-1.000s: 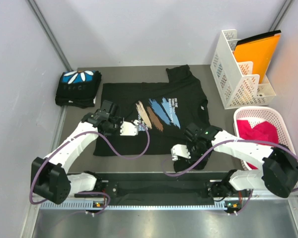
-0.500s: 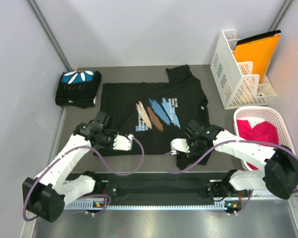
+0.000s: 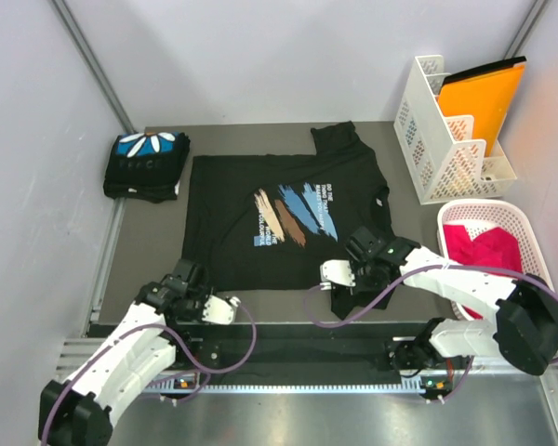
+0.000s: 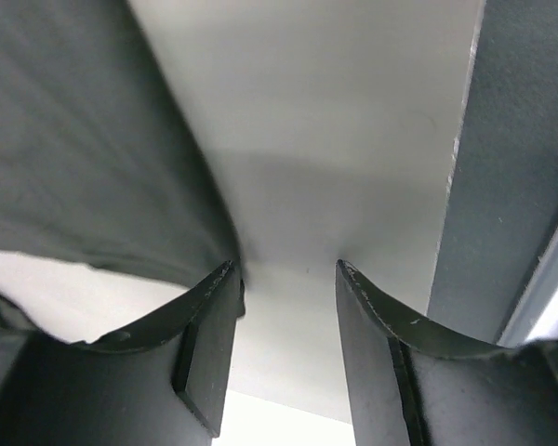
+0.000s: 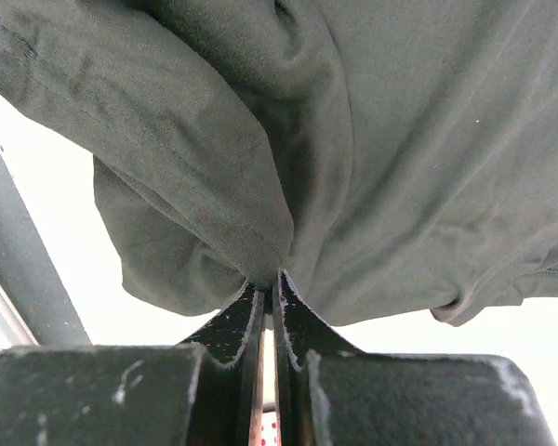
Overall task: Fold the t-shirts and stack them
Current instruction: Fold the tshirt
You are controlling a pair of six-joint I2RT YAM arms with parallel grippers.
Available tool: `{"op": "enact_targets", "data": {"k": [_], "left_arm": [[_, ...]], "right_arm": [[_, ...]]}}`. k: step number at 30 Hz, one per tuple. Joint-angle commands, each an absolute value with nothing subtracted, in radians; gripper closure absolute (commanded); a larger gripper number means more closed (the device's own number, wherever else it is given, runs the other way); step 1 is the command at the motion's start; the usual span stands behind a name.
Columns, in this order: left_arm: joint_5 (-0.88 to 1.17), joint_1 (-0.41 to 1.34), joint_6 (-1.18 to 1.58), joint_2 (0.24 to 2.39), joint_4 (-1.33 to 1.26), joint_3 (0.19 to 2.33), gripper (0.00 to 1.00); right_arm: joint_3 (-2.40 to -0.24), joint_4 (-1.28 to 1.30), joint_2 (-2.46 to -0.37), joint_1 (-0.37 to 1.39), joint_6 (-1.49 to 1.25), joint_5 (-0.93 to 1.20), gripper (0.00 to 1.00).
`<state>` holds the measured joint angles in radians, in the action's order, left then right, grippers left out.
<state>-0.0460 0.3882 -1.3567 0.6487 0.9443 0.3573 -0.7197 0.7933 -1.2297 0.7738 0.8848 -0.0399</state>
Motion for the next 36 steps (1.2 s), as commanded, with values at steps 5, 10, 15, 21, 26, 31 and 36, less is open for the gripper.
{"op": "enact_targets", "data": {"k": [5, 10, 15, 21, 26, 31, 36], "left_arm": [[-0.064, 0.390, -1.289, 0.894, 0.649, 0.356, 0.52], [-0.074, 0.387, -1.273, 0.954, 0.560, 0.344, 0.58], [-0.066, 0.387, -1.307, 0.942, 0.564, 0.319, 0.59], [-0.045, 0.380, -1.301, 0.980, 0.609, 0.357, 1.00], [-0.040, 0.367, -1.256, 1.011, 0.649, 0.480, 1.00], [-0.041, 0.367, -1.249, 0.979, 0.695, 0.626, 1.00], [-0.049, 0.367, -1.281, 0.965, 0.707, 0.725, 1.00]], "right_arm": [[-0.750, 0.781, -1.206, 0.759, 0.853, -0.034, 1.00], [-0.753, 0.781, -1.213, 0.755, 0.851, -0.034, 1.00], [-0.765, 0.781, -1.219, 0.746, 0.851, -0.034, 1.00], [-0.772, 0.775, -1.226, 0.733, 0.856, -0.037, 1.00], [-0.770, 0.753, -1.224, 0.718, 0.876, -0.090, 1.00], [-0.761, 0.729, -1.212, 0.716, 0.890, -0.143, 1.00], [-0.746, 0.725, -1.183, 0.716, 0.903, -0.170, 1.00]]}}
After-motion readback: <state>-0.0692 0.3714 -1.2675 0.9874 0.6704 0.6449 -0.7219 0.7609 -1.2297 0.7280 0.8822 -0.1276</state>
